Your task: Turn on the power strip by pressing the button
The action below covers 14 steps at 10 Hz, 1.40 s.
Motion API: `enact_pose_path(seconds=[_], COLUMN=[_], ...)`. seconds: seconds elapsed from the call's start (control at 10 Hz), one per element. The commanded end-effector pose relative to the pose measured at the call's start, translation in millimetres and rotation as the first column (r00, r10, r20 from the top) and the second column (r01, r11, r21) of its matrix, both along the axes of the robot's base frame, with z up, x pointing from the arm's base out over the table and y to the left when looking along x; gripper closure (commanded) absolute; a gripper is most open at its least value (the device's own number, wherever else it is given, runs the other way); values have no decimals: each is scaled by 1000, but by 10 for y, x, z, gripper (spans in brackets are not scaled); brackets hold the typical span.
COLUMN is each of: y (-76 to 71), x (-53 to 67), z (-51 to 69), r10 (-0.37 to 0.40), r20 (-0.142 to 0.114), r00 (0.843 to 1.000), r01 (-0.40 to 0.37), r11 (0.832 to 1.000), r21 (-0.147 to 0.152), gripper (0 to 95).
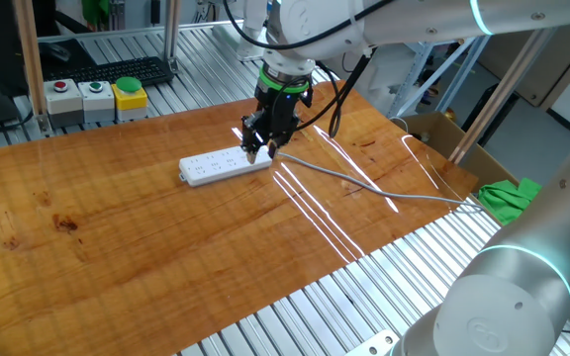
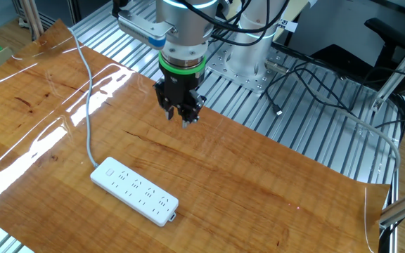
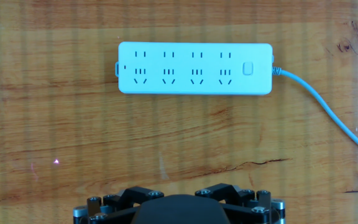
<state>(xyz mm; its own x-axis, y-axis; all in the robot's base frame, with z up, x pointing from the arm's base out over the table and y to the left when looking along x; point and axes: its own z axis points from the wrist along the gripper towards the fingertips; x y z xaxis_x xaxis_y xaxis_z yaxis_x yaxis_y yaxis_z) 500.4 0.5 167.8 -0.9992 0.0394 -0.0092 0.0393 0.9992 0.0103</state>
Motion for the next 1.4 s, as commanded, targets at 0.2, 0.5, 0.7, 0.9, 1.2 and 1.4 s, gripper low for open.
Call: enact_pose_path(seconds=[0.2,0.5,0.7,0.9,1.2,1.4], y=[0,16,12,-21,-102,-184], x=[-1,20,73,195,372,463], z=[-7,-59,-143,-257,-390,-454], r10=[-5,-6,-10,-16,-11,-10], r20=[-1,-2,-23,-25,-32,-32], r00=[1000,1000,1000,1000,999,999], r01=[5,6,10,16,11,10], r11=[1000,1000,1000,1000,1000,1000], r21=[-2,-5,-1,-2,-3,-3], gripper=[950,950,950,950,950,950])
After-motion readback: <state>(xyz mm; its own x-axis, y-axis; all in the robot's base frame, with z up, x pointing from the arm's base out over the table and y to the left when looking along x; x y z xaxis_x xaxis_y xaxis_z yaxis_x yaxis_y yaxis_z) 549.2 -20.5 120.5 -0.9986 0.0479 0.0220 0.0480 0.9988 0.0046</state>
